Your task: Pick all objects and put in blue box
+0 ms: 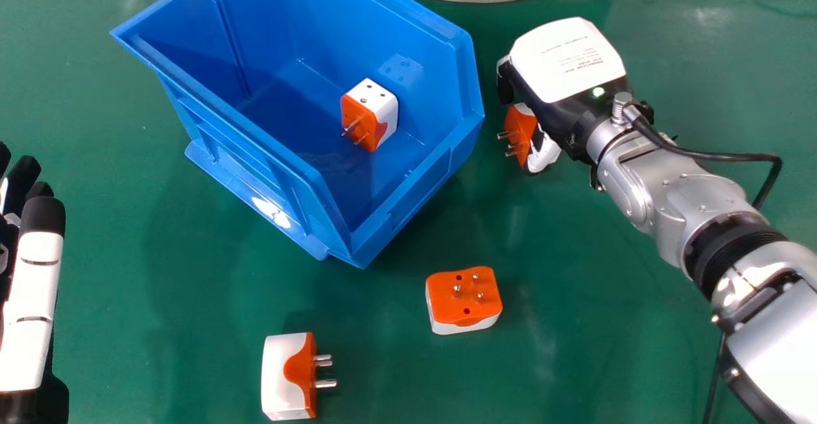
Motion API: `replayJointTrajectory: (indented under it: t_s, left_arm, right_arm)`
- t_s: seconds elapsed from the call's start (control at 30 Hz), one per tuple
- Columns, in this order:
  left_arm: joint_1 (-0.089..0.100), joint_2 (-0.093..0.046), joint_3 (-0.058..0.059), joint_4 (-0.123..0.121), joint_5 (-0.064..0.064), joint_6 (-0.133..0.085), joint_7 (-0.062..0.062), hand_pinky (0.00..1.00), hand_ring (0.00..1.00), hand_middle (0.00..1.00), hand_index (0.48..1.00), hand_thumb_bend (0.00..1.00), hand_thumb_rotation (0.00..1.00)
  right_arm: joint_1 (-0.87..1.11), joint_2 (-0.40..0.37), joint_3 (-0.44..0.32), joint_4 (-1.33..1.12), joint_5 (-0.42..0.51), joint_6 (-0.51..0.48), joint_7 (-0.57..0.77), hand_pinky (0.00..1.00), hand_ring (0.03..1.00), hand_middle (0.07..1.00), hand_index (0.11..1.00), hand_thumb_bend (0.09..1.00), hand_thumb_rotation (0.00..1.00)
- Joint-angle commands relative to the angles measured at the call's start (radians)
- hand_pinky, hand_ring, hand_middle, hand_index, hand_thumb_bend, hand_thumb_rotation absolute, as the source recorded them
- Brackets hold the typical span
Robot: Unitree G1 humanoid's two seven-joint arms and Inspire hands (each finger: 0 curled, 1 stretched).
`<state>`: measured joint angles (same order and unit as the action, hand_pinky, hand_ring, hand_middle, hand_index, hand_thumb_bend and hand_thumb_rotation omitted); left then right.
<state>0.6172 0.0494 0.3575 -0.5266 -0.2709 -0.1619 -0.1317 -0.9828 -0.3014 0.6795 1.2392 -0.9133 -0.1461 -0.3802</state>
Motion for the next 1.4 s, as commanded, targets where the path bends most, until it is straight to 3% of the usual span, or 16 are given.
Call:
replayJointTrajectory:
  t_s: [0.0, 0.1, 0.23, 0.37, 0.53, 0.7, 0.77, 0.9, 1.03, 1.17, 1.37]
  left_arm:
    - [-0.001, 0.004, 0.000, -0.015, -0.002, -0.011, -0.007, 0.99, 0.98, 0.98, 0.983, 0.64, 0.77]
    - [-0.003, 0.002, 0.001, -0.014, 0.004, -0.015, -0.004, 0.99, 0.98, 0.98, 0.987, 0.63, 0.77]
    - [-0.011, 0.007, 0.001, -0.010, 0.027, -0.011, 0.004, 0.99, 0.98, 0.98, 0.986, 0.63, 0.77]
    - [-0.020, 0.003, 0.000, -0.004, 0.016, -0.013, -0.002, 0.99, 0.98, 0.98, 0.985, 0.62, 0.77]
    - [-0.034, 0.003, -0.001, 0.008, 0.015, -0.015, -0.004, 0.99, 0.98, 0.98, 0.985, 0.63, 0.77]
    - [-0.059, 0.002, -0.004, 0.034, 0.003, -0.039, -0.021, 0.98, 0.98, 0.98, 0.980, 0.62, 0.76]
    - [-0.068, 0.004, -0.005, 0.046, 0.011, -0.047, -0.023, 0.98, 0.98, 0.98, 0.980, 0.62, 0.76]
    - [-0.084, 0.002, -0.007, 0.057, 0.018, -0.043, -0.015, 0.98, 0.98, 0.98, 0.980, 0.61, 0.76]
    - [-0.098, 0.006, -0.008, 0.078, 0.022, -0.062, -0.024, 0.97, 0.98, 0.98, 0.983, 0.59, 0.75]
    - [-0.104, 0.005, -0.010, 0.084, 0.010, -0.061, -0.026, 0.98, 0.98, 0.98, 0.988, 0.58, 0.75]
    - [-0.114, 0.008, -0.013, 0.092, 0.016, -0.060, -0.023, 0.98, 0.99, 0.99, 0.993, 0.57, 0.75]
  right_arm:
    - [-0.043, -0.023, -0.012, -0.020, 0.011, -0.008, -0.029, 0.29, 0.406, 0.509, 0.561, 0.489, 0.00]
    - [-0.046, -0.027, -0.018, -0.029, 0.015, -0.004, -0.015, 0.29, 0.406, 0.508, 0.559, 0.489, 0.00]
    - [-0.051, -0.040, -0.007, -0.047, -0.003, 0.017, -0.023, 0.29, 0.407, 0.509, 0.558, 0.489, 0.00]
    - [-0.045, -0.056, -0.021, -0.072, 0.009, 0.009, -0.018, 0.29, 0.411, 0.515, 0.555, 0.489, 0.00]
    - [-0.030, -0.085, -0.041, -0.112, 0.021, -0.015, -0.030, 0.29, 0.405, 0.508, 0.558, 0.488, 0.00]
    - [-0.013, -0.113, -0.062, -0.157, 0.030, -0.022, -0.031, 0.29, 0.404, 0.505, 0.558, 0.488, 0.00]
    - [0.001, -0.128, -0.079, -0.181, 0.037, -0.043, -0.054, 0.29, 0.404, 0.505, 0.558, 0.488, 0.00]
    - [0.030, -0.170, -0.115, -0.248, 0.054, -0.095, -0.070, 0.29, 0.401, 0.501, 0.559, 0.487, 0.00]
    - [0.071, -0.210, -0.152, -0.339, 0.066, -0.124, -0.079, 0.29, 0.402, 0.505, 0.550, 0.487, 0.00]
    - [0.142, -0.253, -0.202, -0.489, 0.080, -0.130, -0.042, 0.29, 0.411, 0.518, 0.538, 0.488, 0.00]
    - [0.280, -0.303, -0.286, -0.754, 0.100, -0.108, 0.034, 0.30, 0.421, 0.527, 0.528, 0.489, 0.00]
